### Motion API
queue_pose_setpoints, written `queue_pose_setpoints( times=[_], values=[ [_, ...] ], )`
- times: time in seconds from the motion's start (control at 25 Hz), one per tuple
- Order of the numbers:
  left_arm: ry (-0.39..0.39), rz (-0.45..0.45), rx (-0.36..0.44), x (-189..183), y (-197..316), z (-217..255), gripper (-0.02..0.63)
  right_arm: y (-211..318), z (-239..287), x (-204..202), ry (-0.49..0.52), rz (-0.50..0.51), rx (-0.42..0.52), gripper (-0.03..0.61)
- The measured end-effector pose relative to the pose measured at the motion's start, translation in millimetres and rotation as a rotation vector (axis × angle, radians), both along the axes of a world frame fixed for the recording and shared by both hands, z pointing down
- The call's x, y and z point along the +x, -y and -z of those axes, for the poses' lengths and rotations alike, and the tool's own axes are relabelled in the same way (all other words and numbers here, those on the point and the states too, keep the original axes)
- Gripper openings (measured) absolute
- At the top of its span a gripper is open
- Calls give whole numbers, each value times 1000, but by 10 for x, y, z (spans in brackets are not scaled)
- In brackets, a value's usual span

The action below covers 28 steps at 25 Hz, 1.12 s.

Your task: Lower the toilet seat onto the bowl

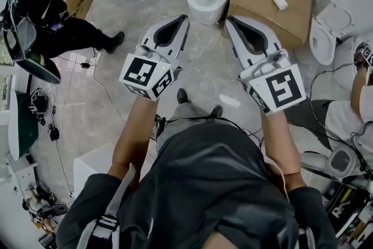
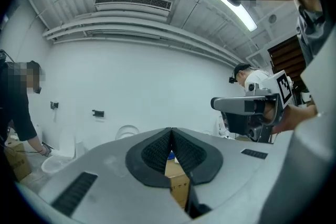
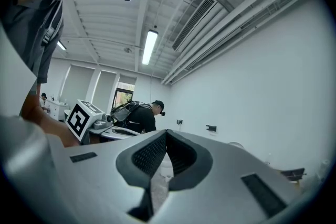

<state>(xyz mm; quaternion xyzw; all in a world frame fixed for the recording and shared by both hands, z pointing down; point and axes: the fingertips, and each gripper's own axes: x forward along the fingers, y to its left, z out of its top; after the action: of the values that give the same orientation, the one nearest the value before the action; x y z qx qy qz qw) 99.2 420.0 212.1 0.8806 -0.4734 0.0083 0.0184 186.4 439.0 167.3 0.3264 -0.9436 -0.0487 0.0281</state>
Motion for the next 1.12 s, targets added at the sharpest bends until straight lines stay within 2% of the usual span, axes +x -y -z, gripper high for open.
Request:
queue_pose_setpoints(
  times=[0.12, 0.2, 0.36, 0.52, 0.88, 1.0, 1.12],
  values=[
    [-46, 50, 37, -168, -9, 108, 5, 82, -21, -152, -40, 36, 8, 8],
    [-39, 68, 47, -254, -104, 2, 5, 56, -108, -209, -58, 50, 46, 8],
    [-27, 21, 29, -193, -171, -290, 5, -20, -226, -121, -9, 9, 53, 8],
    [-55, -18, 50, -309, 167, -95, 5, 251, -88, -163, -37, -61, 8, 8],
    [-51, -118, 62, -723, 638, 44, 5, 773, 44, -747, -40, -113, 14, 8],
    [-68, -152, 68, -801, 671, -44, 5, 829, -13, -884, -57, -134, 23, 8],
    [-44, -178, 52, -931, 732, -145, 5, 890, -89, -1001, -29, -158, 10, 8]
  ],
)
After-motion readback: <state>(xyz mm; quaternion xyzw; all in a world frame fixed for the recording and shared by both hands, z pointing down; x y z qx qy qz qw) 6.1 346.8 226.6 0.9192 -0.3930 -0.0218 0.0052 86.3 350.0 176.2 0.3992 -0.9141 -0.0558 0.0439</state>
